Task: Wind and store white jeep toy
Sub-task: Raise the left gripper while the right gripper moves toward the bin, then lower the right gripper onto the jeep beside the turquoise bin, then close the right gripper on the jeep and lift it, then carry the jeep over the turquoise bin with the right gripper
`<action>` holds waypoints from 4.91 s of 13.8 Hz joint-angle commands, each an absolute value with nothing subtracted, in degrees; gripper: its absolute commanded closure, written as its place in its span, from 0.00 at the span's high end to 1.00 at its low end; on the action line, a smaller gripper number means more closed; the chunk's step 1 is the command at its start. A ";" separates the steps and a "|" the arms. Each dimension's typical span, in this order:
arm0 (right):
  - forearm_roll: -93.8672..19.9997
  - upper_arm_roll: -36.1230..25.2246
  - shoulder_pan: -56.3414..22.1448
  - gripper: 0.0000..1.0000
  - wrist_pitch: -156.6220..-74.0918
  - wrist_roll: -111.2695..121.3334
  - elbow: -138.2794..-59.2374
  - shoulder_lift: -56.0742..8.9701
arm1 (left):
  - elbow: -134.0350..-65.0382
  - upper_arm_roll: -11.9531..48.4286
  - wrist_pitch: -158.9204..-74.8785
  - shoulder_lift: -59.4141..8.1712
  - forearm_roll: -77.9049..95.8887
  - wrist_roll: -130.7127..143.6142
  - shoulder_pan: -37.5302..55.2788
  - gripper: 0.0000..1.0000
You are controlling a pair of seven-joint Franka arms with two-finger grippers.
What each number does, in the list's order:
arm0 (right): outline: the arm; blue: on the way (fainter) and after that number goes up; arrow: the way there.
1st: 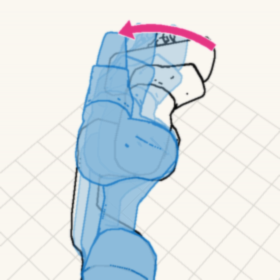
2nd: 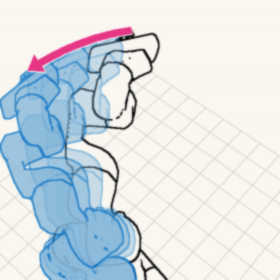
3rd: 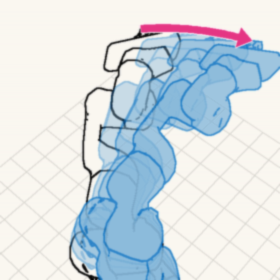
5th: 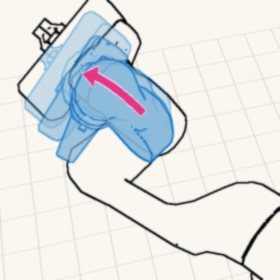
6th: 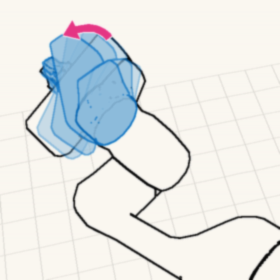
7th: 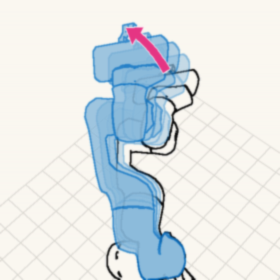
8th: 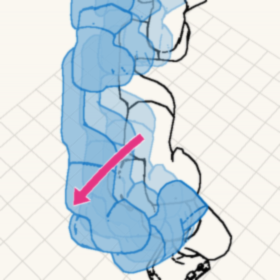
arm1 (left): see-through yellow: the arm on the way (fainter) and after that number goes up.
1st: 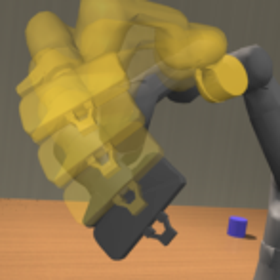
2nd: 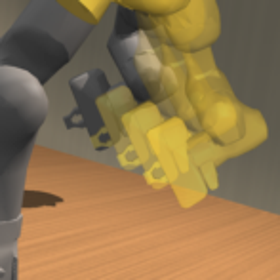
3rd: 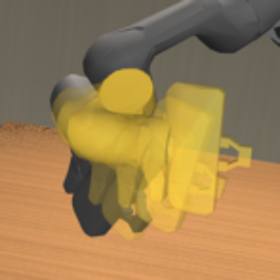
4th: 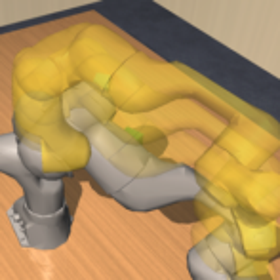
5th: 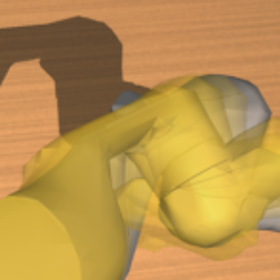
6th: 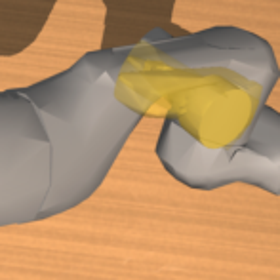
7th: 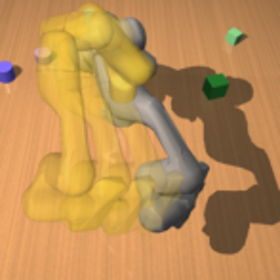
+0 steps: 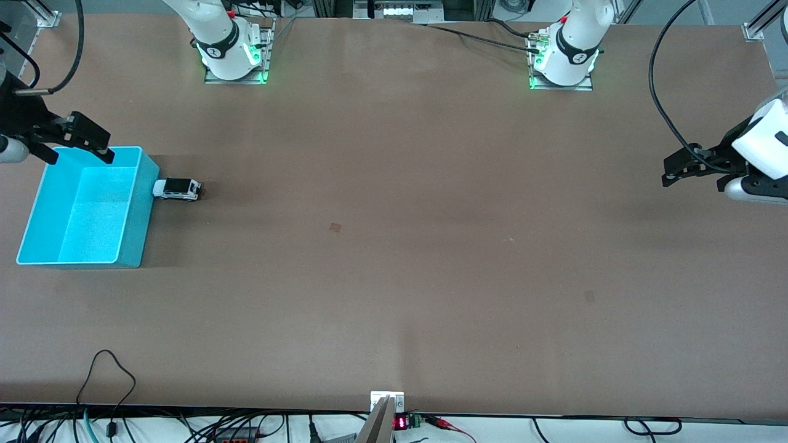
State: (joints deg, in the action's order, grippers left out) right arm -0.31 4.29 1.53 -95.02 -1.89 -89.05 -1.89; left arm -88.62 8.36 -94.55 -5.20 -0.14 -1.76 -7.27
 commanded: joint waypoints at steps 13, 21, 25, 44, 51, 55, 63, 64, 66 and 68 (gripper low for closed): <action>0.09 4.48 2.90 1.00 -91.66 34.60 -98.51 -7.47 | -102.57 3.52 -97.65 5.10 1.85 6.24 -2.20 1.00; -0.26 4.48 9.40 1.00 -113.72 60.03 -120.21 -6.15 | -99.67 3.78 -97.47 3.34 1.85 3.96 -1.67 1.00; 0.09 4.48 10.02 1.00 -124.95 60.56 -130.85 -5.28 | -99.58 3.69 -96.50 3.34 1.93 3.87 -1.67 1.00; 0.09 4.48 15.21 0.90 -155.92 83.85 -143.88 -11.51 | -98.79 3.60 -94.39 3.34 1.93 3.69 -1.67 1.00; -0.26 4.83 15.03 0.01 -155.66 83.59 -143.09 -11.34 | -98.70 3.69 -94.39 3.34 1.93 3.69 -1.58 1.00; -2.01 7.64 13.71 0.00 -155.39 81.39 -138.09 -10.90 | -98.70 3.69 -94.39 3.34 1.93 3.69 -1.58 1.00; -4.83 10.64 13.09 0.00 -139.50 61.13 -118.41 -11.51 | -98.70 3.78 -93.87 3.43 1.85 3.78 -1.41 1.00; -4.66 10.37 13.27 0.00 -137.92 56.56 -117.52 -11.34 | -98.70 3.87 -93.87 3.34 1.85 3.78 -1.41 1.00; -3.87 9.06 14.15 0.00 -137.38 49.34 -117.07 -10.81 | -98.53 4.13 -94.04 3.25 1.85 3.78 -1.41 1.00; -3.96 7.04 15.20 0.00 -136.50 45.90 -116.90 -10.72 | -98.17 4.13 -93.69 3.34 1.93 3.87 -1.41 1.00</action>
State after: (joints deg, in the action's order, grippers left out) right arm -4.10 8.45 13.75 -138.39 49.90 -117.50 -11.33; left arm -100.37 4.10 -95.40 4.13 1.38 4.90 -1.52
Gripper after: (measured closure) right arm 0.493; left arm 0.000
